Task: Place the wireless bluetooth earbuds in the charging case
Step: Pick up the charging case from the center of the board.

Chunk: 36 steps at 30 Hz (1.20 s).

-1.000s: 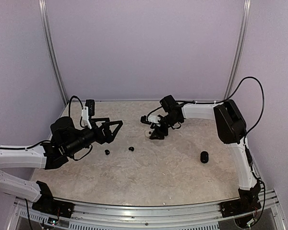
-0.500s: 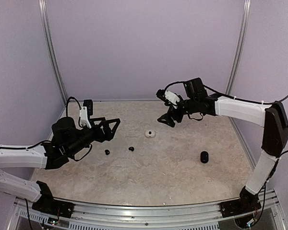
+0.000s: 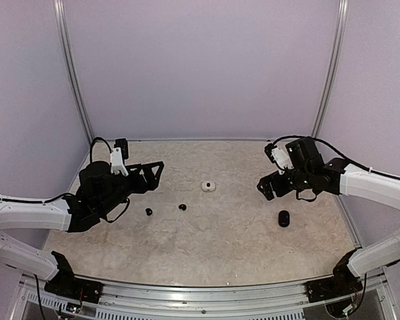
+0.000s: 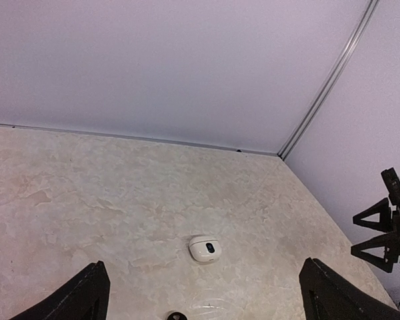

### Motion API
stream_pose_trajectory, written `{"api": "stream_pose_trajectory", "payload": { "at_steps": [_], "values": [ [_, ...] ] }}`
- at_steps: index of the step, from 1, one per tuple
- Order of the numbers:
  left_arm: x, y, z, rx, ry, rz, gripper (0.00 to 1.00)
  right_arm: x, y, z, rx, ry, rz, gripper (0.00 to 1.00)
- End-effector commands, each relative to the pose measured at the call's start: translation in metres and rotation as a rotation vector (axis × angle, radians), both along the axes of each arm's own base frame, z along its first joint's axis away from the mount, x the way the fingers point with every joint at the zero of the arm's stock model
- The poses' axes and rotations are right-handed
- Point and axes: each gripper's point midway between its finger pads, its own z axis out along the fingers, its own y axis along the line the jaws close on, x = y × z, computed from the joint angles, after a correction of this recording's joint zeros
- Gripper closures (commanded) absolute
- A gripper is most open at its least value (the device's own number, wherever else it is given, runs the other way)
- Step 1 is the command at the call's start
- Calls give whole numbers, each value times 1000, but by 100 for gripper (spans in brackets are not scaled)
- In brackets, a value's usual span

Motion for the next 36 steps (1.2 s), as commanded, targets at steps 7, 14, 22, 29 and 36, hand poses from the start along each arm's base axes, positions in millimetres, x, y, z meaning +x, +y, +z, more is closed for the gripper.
{"api": "stream_pose_trajectory", "payload": {
  "at_steps": [7, 14, 22, 29, 36],
  "values": [
    [11, 3, 2, -18, 13, 45, 1, -35, -64, -82, 55, 341, -457, 1],
    [12, 4, 3, -20, 14, 48, 1, -46, -89, -108, 45, 381, -629, 2],
    [13, 6, 4, -23, 15, 57, 1, -45, -91, -136, 96, 450, -665, 13],
    [14, 7, 2, -27, 16, 58, 1, -42, -88, -150, 107, 478, -645, 29],
    [13, 4, 0, -12, 16, 37, 1, -41, -73, -153, 136, 501, -564, 49]
  ]
}}
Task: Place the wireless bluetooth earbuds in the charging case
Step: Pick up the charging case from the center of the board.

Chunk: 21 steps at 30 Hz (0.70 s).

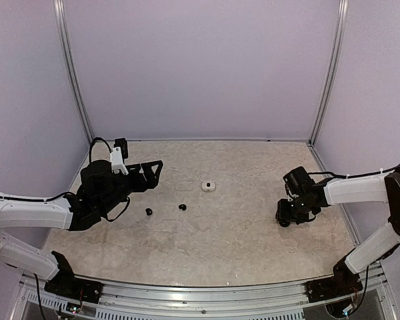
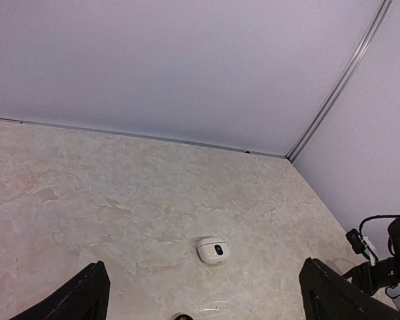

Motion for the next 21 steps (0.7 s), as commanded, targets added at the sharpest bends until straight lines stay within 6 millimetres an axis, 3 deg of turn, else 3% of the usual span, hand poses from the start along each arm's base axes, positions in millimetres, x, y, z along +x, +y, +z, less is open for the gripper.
{"api": "stream_pose_trajectory", "payload": {
  "at_steps": [1, 6, 10, 15, 21],
  "values": [
    [4, -2, 6, -4, -11, -4, 1, 2, 12, -3, 50, 8, 57, 51],
    [0, -7, 4, 23, -24, -45, 1, 16, 40, 28, 128, -79, 226, 59],
    [-5, -16, 6, 50, -50, -109, 1, 23, 73, 66, 226, -162, 420, 63],
    [-21, -32, 8, 58, -108, -235, 1, 17, 116, 124, 425, -278, 648, 64],
    [-52, -57, 18, 108, -263, -294, 1, 33, 128, 210, 629, -533, 555, 67]
  ]
}}
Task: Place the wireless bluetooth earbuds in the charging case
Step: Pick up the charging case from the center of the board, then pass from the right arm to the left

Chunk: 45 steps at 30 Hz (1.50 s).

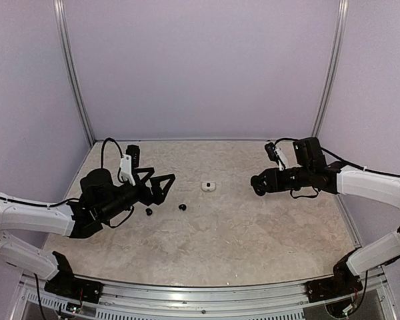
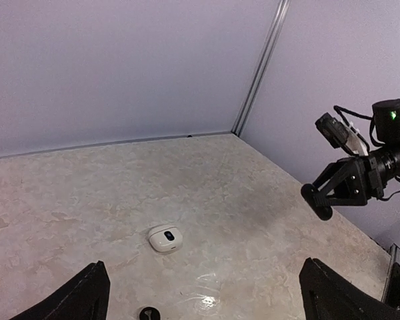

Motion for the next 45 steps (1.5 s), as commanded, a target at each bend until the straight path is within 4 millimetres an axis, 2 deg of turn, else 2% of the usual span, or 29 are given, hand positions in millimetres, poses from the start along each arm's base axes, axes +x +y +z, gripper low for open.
{"api": "stream_pose_trajectory", "payload": {
  "at_steps": [1, 3, 6, 16, 22, 27, 34, 45],
  "values": [
    [-22, -26, 14, 32, -155, -58, 1, 10, 15, 90, 299, -177, -39, 67],
    [-23, -35, 13, 26, -162, -51, 1, 9, 19, 110, 402, -202, -84, 68],
    [-28, -46, 20, -26, -211, -40, 1, 10, 26, 123, 493, -202, -166, 67],
    [-34, -103, 32, -88, -315, -154, 4, -16, 83, 121, 684, -139, -170, 62],
    [-35, -131, 24, -49, -336, -186, 8, -20, 98, 123, 709, -144, -193, 58],
    [-33, -142, 15, -21, -326, -173, 11, -25, 102, 123, 730, -146, -216, 57],
    [-33, -154, 14, -21, -337, -173, 13, -27, 110, 117, 756, -123, -220, 57],
    [-18, -153, 16, -22, -337, -96, 23, -33, 120, 114, 777, -97, -199, 57]
  ]
}}
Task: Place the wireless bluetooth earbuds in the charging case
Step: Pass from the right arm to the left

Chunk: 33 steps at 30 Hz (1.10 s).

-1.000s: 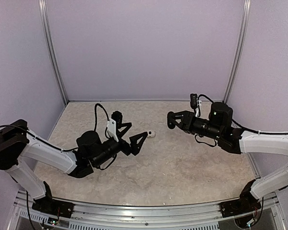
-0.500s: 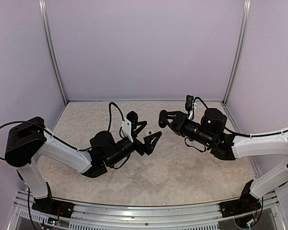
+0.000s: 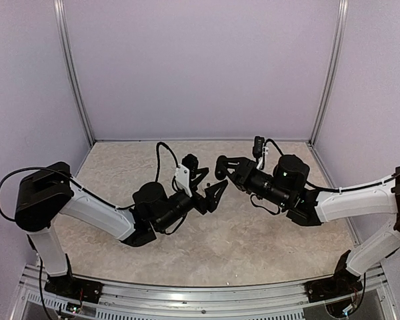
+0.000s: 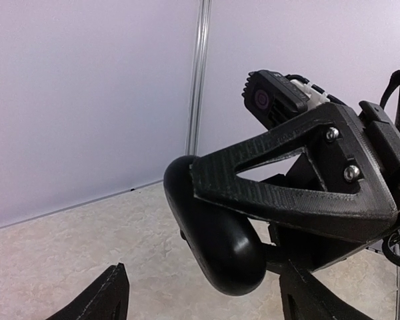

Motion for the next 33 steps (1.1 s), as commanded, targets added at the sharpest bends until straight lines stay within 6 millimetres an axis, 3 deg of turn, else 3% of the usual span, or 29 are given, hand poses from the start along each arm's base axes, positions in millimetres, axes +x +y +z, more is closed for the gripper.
{"api": "stream_pose_trajectory", "payload": {
  "at_steps": [1, 13, 22, 28, 33],
  "values": [
    [8, 1, 12, -36, -27, 56, 25, -3, 3, 4, 40, -5, 7, 57],
    [19, 0, 17, -36, -56, 122, 42, -5, 7, -7, 60, 41, 18, 56],
    [19, 2, 18, -24, -72, 125, 67, -6, 6, -7, 57, 40, 17, 52],
    [11, 9, 14, -12, -69, 94, 83, -8, -2, -2, 30, 1, -3, 36],
    [-3, 18, 11, 20, -53, 24, 88, -5, -26, 15, -71, -124, -60, 11]
  ]
}}
